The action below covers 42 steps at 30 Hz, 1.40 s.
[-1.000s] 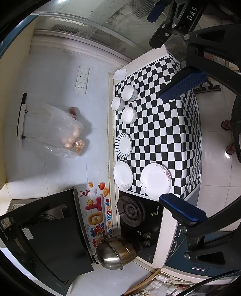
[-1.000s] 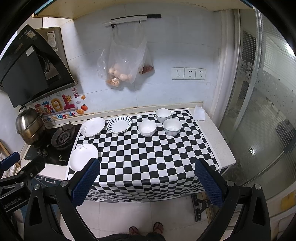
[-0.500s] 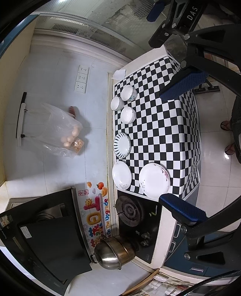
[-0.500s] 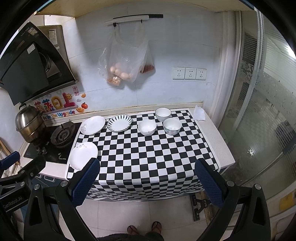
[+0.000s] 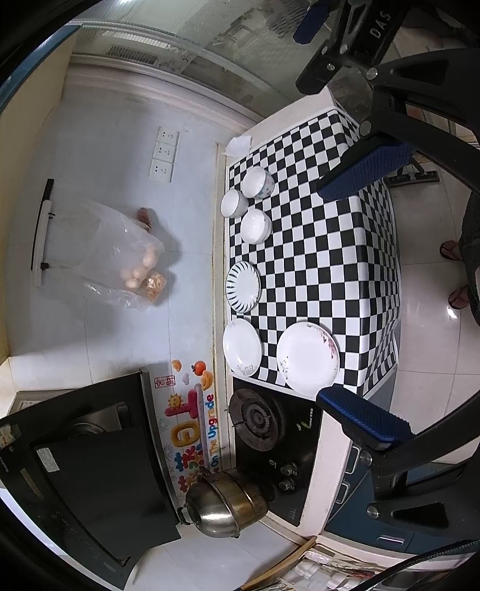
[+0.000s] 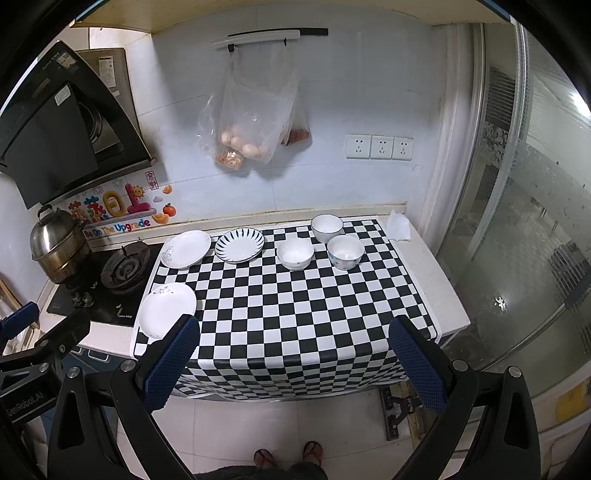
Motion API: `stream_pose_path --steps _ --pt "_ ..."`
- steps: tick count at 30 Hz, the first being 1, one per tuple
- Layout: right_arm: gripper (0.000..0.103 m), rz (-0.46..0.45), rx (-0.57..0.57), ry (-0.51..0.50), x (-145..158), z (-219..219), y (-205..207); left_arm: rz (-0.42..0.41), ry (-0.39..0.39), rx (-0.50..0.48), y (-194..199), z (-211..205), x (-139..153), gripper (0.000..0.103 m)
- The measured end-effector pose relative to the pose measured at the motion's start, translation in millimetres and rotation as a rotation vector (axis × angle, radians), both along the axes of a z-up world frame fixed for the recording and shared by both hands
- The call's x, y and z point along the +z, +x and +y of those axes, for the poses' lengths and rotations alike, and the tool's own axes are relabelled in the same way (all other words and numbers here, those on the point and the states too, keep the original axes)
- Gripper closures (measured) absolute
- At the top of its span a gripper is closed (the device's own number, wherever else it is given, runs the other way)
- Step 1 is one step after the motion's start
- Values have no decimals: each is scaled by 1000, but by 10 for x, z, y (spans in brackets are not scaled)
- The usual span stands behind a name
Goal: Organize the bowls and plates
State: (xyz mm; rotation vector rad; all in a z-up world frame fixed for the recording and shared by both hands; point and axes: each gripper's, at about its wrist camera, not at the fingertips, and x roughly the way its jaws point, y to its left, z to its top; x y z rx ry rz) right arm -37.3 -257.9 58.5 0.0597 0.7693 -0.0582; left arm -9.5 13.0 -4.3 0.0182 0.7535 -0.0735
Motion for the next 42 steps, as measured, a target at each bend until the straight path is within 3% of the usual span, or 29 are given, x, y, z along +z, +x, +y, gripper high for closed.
stream_pose_path --steps 4,7,9,14,19,24,29,32,34,36,42 --pt "0 6 9 60 -101 32 96 12 3 50 219 235 -191 0" --pt "0 45 24 140 -361 93 311 63 2 121 533 566 -479 0" --pt "0 96 49 190 -646 181 549 95 4 162 742 769 -681 0" --pt "0 201 124 192 -1328 571 1231 182 49 252 1346 1282 -1293 0" --pt "0 322 181 178 -2076 1105 2028 351 28 262 1998 1678 -1985 0" --pt "0 471 230 226 -2882 1583 2783 468 -4 256 2490 1944 -2544 3" --pt "4 611 230 282 -3630 1946 3427 557 12 263 2903 2182 -3041 23" --pt "17 682 215 333 -3966 2065 3674 630 -40 261 3111 2319 -3318 38" --pt "31 721 222 364 -4134 2164 3804 672 -73 250 3213 2378 -3452 40" --pt "34 747 234 389 -4262 2244 3923 702 -80 229 3297 2389 -3557 42" --pt "49 819 270 406 -4474 2513 4121 767 -55 156 3422 2310 -3721 66"
